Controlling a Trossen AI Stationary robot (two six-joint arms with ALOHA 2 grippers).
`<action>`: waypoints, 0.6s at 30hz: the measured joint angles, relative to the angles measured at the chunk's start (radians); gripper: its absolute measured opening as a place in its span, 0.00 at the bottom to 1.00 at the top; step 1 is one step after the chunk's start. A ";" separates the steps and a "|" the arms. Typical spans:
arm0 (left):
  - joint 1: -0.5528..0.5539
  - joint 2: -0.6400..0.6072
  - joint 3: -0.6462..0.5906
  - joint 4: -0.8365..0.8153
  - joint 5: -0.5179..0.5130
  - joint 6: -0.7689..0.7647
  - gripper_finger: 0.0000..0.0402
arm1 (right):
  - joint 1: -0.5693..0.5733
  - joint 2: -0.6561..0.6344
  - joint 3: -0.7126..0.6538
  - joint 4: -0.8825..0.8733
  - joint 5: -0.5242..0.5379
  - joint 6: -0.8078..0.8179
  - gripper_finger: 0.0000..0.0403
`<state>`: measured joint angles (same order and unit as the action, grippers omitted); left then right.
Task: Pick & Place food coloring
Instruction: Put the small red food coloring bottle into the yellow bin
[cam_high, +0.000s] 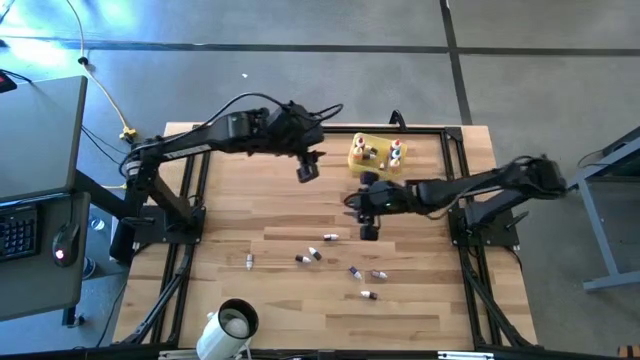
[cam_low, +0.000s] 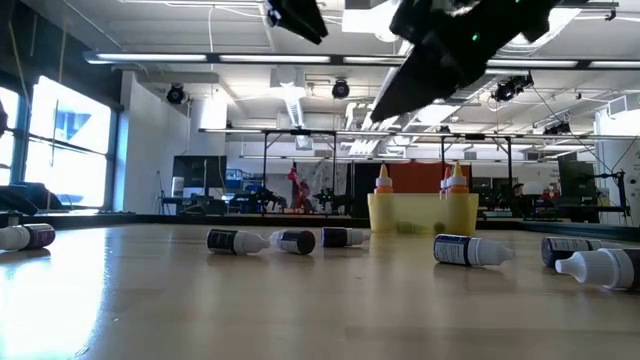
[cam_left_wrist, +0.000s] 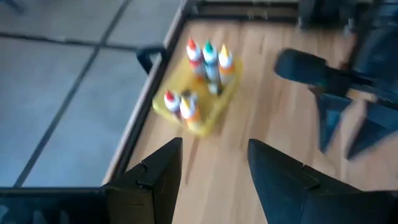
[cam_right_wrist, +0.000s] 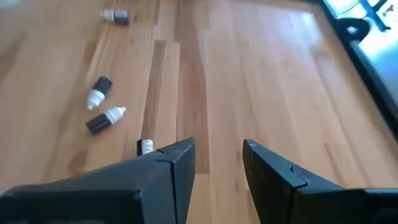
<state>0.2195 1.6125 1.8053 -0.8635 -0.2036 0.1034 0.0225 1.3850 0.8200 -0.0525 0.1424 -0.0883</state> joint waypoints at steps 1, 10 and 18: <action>-0.001 -0.009 0.000 -0.036 -0.002 -0.004 0.44 | -0.001 0.028 0.000 0.021 -0.005 -0.005 0.31; -0.024 -0.185 -0.260 -0.037 -0.095 -0.072 0.44 | 0.019 0.208 0.000 0.195 -0.127 0.011 0.28; -0.024 -0.485 -0.719 0.391 -0.036 -0.075 0.44 | 0.072 0.290 0.000 0.330 -0.143 0.063 0.28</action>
<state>0.1959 1.1271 1.0864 -0.4724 -0.2394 0.0284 0.0941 1.6750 0.8200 0.2779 -0.0006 -0.0258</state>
